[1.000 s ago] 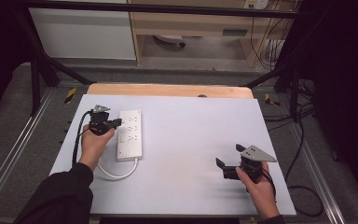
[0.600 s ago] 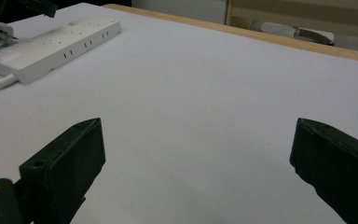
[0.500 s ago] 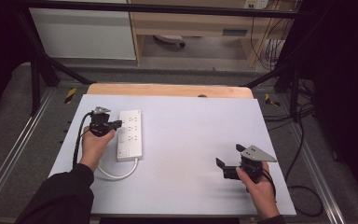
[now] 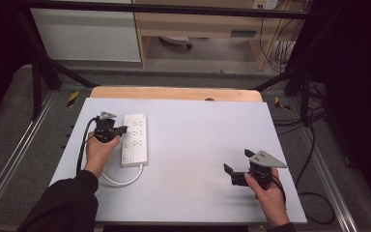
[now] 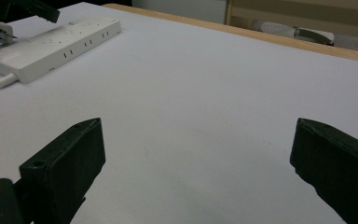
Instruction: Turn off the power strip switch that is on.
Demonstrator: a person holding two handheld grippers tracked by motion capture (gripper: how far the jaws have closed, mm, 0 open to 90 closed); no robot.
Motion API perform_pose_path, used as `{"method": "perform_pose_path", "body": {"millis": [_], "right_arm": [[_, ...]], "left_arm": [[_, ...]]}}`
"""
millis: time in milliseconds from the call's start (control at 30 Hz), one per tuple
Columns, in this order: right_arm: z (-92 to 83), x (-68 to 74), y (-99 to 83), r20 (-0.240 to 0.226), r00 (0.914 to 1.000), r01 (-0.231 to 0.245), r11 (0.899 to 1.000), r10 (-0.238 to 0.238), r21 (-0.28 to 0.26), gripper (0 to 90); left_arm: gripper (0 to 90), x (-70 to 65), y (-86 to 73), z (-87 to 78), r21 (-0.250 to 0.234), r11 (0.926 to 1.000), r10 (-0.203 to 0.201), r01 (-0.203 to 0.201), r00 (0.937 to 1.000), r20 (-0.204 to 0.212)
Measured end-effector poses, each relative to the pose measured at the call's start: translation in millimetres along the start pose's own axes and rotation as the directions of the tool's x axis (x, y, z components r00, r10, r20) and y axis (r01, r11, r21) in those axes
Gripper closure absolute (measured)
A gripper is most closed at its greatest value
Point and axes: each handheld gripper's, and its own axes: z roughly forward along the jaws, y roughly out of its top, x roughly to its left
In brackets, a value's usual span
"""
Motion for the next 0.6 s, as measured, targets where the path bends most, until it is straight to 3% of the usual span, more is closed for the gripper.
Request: {"method": "perform_pose_path", "body": {"millis": [133,600], "right_arm": [[0.1,-0.1,-0.1,0.001,1.0000,0.001,1.000,-0.001,0.001,3.4],[0.4,0.2,-0.2,0.000,1.0000,0.004,1.000,-0.004,0.005,3.5]], "left_arm": [[90.0,1.0,-0.5,2.5,0.003,0.9999,-0.012,0.012,0.9999,0.000],[90.0,-0.2,-0.6,6.1,0.007,1.0000,0.002,-0.002,1.0000,0.002]]}}
